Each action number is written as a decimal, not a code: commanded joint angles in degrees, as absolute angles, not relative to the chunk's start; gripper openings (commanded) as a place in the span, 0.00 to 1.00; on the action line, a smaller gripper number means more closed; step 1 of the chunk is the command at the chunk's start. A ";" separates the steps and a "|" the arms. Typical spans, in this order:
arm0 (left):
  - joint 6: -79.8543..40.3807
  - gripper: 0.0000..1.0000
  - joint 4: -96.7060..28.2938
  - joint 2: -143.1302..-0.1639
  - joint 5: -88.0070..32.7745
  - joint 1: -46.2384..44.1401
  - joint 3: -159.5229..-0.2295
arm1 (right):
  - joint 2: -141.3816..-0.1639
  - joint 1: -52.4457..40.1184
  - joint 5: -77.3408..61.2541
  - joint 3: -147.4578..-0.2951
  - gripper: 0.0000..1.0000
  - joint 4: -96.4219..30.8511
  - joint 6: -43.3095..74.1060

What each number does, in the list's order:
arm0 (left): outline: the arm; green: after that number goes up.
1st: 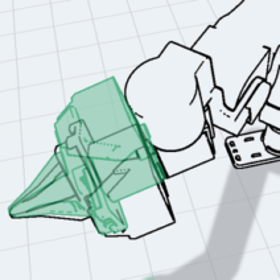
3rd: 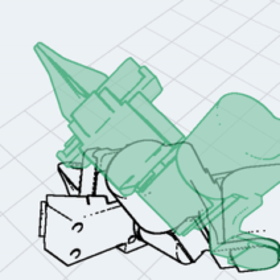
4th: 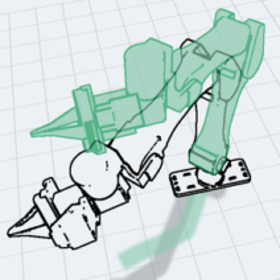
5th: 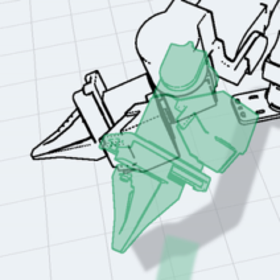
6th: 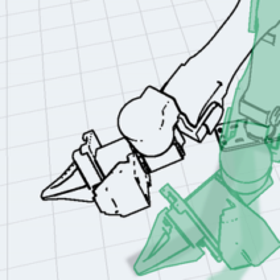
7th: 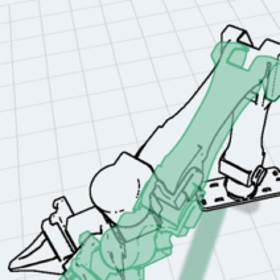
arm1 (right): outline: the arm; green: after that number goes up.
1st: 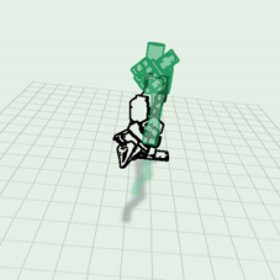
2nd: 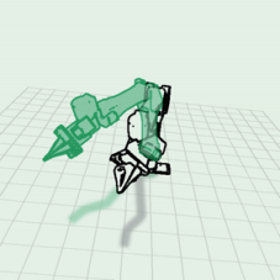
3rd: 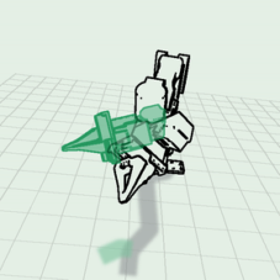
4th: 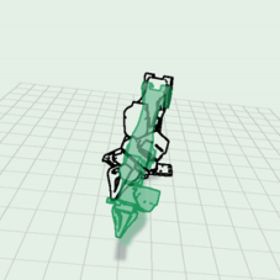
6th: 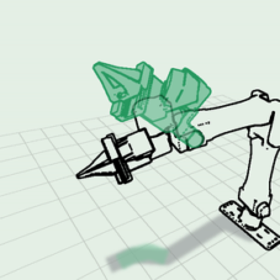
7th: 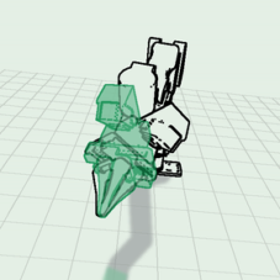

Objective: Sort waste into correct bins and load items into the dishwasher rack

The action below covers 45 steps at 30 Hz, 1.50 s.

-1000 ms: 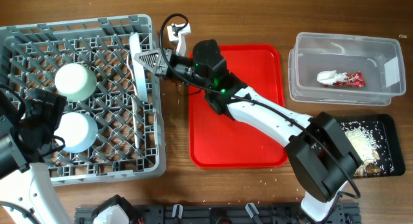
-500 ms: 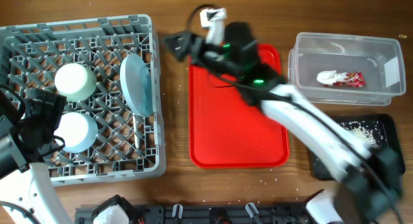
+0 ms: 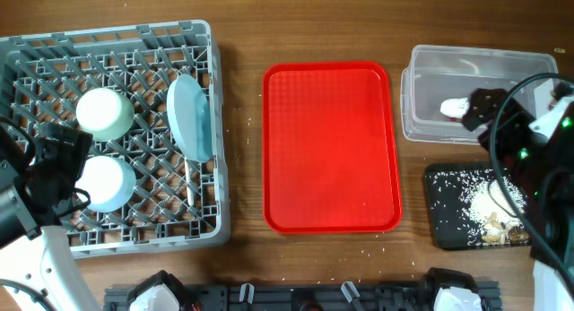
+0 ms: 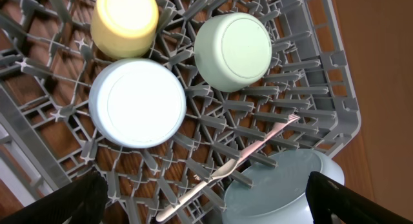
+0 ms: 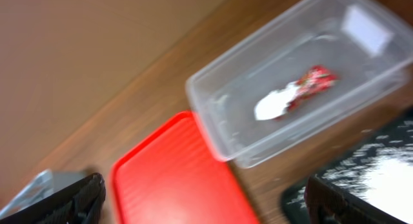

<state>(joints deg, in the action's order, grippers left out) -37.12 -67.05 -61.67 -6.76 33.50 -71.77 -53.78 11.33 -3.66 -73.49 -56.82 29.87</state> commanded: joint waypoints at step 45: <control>-36.42 1.00 -66.94 -61.67 -7.03 33.67 -72.01 | 0.03 2.22 -20.78 -15.35 1.00 -12.47 17.78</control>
<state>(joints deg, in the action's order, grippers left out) -37.12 -67.09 -61.67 -6.76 33.50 -71.77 -6.33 2.48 -18.65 -25.98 -19.62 14.98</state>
